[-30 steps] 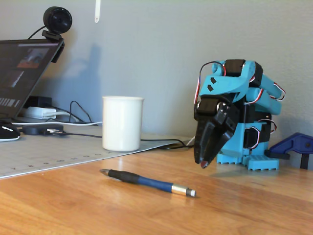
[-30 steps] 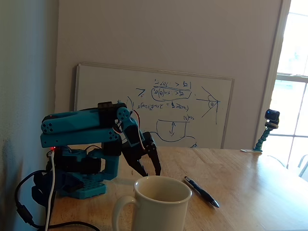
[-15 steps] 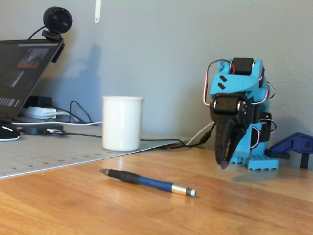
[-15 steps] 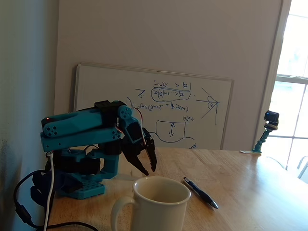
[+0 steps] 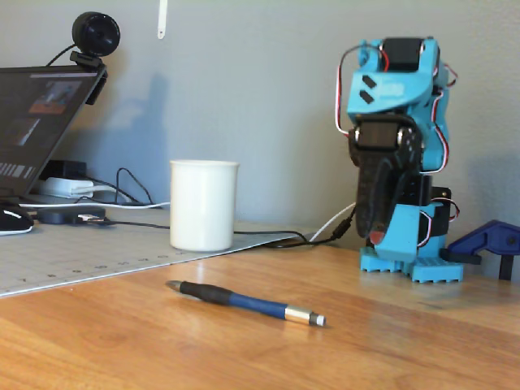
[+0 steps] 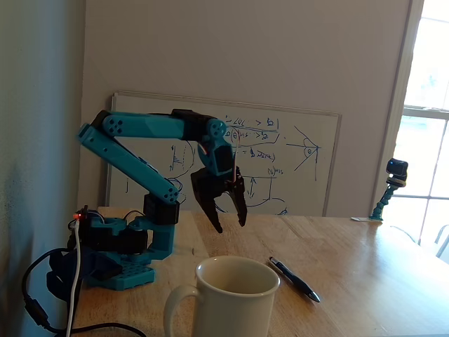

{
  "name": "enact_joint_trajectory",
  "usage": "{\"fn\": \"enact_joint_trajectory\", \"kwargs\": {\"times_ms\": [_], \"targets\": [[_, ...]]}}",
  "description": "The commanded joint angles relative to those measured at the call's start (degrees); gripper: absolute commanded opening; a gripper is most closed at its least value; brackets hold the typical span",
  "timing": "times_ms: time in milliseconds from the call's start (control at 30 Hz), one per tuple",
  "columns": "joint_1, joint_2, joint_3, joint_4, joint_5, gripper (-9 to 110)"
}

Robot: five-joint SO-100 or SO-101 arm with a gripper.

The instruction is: Grasp a pen and put it in a mug.

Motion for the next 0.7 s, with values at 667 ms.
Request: {"fn": "enact_joint_trajectory", "kwargs": {"times_ms": [667], "targets": [[20.7, -54.6, -48.9, -0.7, -0.7, 19]]}}
